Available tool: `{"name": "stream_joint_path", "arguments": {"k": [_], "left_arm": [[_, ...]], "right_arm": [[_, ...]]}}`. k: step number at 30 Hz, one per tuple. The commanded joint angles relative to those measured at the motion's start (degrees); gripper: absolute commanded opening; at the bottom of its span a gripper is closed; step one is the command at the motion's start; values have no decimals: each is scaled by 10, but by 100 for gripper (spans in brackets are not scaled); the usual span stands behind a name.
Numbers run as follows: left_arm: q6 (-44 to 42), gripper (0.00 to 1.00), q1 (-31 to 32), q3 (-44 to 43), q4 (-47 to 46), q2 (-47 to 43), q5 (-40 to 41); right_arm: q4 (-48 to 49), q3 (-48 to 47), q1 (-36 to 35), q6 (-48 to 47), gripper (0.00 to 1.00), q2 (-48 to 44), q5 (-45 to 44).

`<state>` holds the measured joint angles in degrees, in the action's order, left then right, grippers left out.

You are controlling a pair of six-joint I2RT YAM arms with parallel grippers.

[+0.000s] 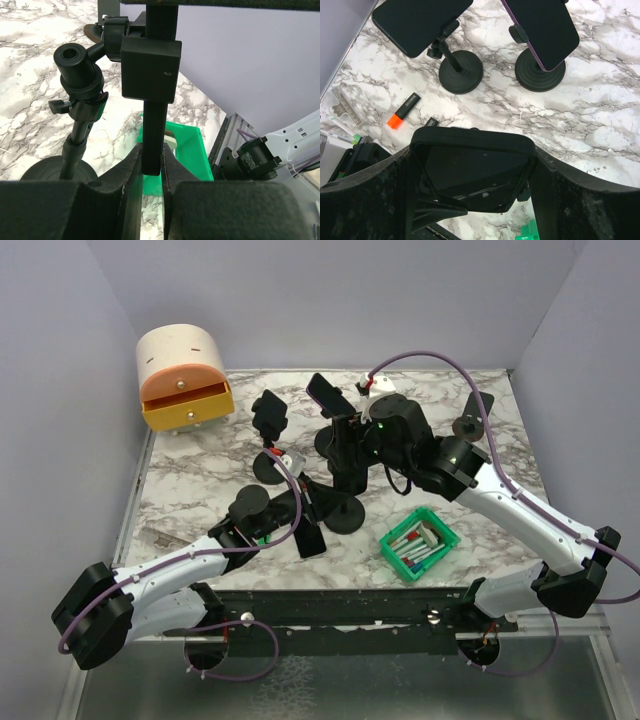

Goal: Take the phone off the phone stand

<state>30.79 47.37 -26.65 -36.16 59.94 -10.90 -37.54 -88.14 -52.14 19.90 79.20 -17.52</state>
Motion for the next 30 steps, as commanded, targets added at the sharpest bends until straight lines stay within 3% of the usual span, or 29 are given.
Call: {"name": "stream_joint_path", "arguments": {"k": [1,5,10,14,21,30], "left_arm": [[11,9,-2,10,23,0,2],[14,49,-2,15,24,-25,4],[-2,69,-2,19,40,-79,9],[-52,73,-2,15,60,-118,25],[-108,72,-2,-19,88,-129,39],[-114,65,-6,-87,124,-85,65]], "right_arm": [[-16,1,-1,-12,63,-4,-4],[-11,7,-1,-10,44,-12,-5],[-12,8,-1,-7,32,-14,-2],[-11,12,-1,-7,22,-17,-1],[-12,9,-1,-3,13,-18,-2],[-13,6,-1,-3,10,-18,2]]}}
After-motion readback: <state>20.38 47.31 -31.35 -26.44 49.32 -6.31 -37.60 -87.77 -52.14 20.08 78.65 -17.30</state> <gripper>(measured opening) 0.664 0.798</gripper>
